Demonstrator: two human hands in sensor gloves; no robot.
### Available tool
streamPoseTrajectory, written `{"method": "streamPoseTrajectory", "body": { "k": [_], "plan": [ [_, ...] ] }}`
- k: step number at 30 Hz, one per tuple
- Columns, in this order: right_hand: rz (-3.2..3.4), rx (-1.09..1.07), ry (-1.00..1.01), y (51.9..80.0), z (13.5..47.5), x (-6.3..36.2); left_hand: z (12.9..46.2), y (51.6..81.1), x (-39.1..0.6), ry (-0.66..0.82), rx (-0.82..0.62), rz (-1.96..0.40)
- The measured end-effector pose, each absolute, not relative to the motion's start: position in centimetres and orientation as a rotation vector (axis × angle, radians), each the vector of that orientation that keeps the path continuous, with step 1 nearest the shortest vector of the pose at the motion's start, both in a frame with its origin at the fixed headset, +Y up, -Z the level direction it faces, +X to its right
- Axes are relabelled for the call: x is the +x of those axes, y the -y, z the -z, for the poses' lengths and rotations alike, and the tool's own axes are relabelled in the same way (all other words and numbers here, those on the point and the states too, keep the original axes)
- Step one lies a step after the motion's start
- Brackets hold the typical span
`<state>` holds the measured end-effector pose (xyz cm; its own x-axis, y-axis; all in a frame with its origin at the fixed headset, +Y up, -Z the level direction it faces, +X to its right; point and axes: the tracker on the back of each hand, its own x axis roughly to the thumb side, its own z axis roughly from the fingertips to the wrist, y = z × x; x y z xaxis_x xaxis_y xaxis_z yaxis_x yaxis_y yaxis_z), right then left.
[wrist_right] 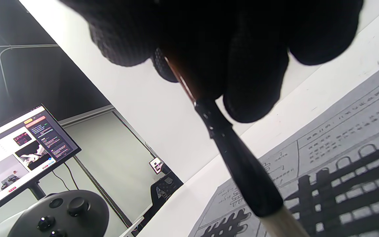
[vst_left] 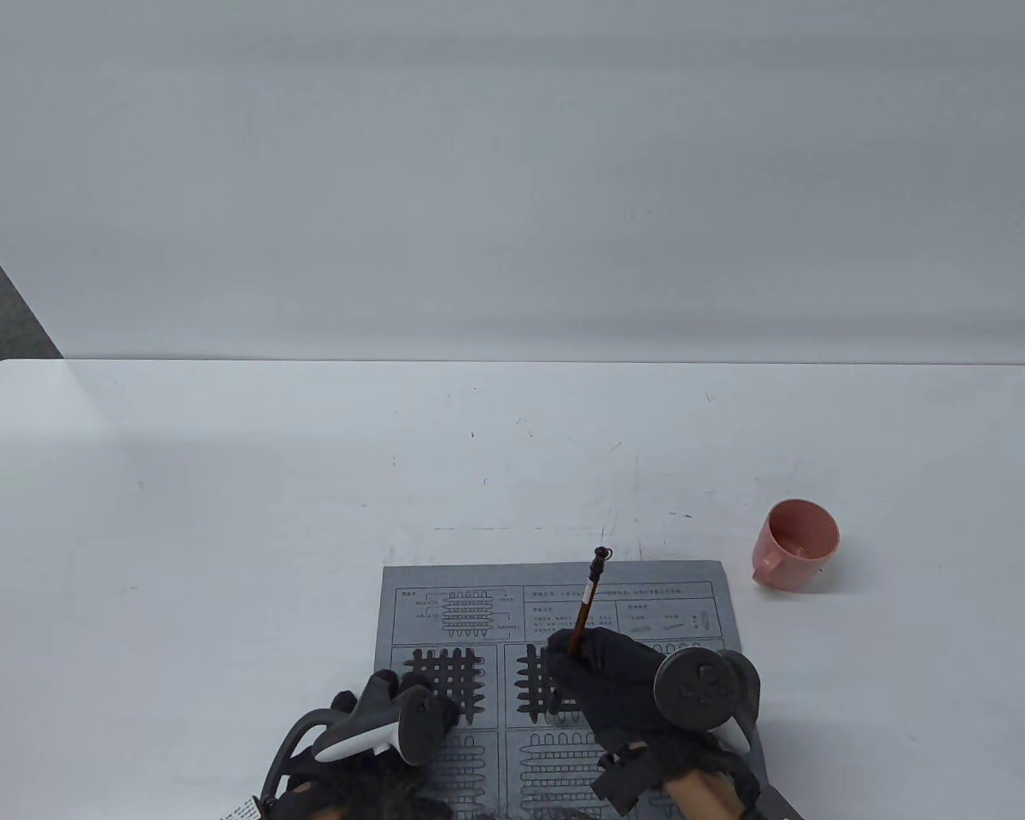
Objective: Trace patterns on water writing practice cloth with Chinese brush
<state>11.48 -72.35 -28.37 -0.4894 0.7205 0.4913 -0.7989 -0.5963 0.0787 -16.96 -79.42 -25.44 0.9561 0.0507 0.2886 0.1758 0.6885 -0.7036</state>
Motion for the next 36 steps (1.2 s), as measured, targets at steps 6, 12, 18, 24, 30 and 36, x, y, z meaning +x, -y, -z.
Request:
{"method": "streamPoseTrajectory", "body": {
  "k": [6, 12, 18, 24, 30, 36],
  "plan": [
    [-2.129, 0.604, 0.202, 72.30, 28.37, 11.54, 25.44, 79.42, -16.96, 0.297, -0.811, 0.071],
    [-2.132, 0.599, 0.202, 72.28, 28.41, 11.59, 25.44, 79.45, -16.97, 0.297, -0.811, 0.073],
    [-2.132, 0.589, 0.211, 72.24, 28.43, 11.71, 25.42, 79.49, -16.96, 0.297, -0.811, 0.073],
    [-2.140, 0.583, 0.211, 72.46, 28.48, 11.67, 25.43, 79.48, -16.95, 0.297, -0.811, 0.073],
    [-2.139, 0.569, 0.217, 72.47, 28.51, 11.78, 25.43, 79.48, -16.95, 0.297, -0.811, 0.073],
    [-2.135, 0.567, 0.260, 72.41, 28.40, 11.92, 25.43, 79.48, -16.95, 0.297, -0.811, 0.073]
  ]
}}
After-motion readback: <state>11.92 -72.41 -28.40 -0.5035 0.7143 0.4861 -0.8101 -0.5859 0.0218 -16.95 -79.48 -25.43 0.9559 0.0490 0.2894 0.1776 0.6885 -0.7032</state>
